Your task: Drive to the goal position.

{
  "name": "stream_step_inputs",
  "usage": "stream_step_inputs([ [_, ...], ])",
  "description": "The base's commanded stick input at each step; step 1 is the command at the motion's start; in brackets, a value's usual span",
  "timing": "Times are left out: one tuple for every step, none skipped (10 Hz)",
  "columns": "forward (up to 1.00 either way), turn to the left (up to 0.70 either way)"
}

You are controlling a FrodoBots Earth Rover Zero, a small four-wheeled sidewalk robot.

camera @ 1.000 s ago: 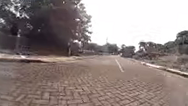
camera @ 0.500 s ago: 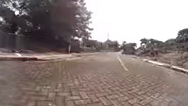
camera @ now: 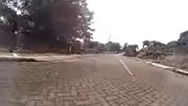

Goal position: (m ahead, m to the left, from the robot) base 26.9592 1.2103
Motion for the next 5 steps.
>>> stream_step_inputs([
  [0.7,0.0],
  [0.7,0.0],
  [0.7,0.0],
  [0.7,0.0],
  [0.7,0.0],
])
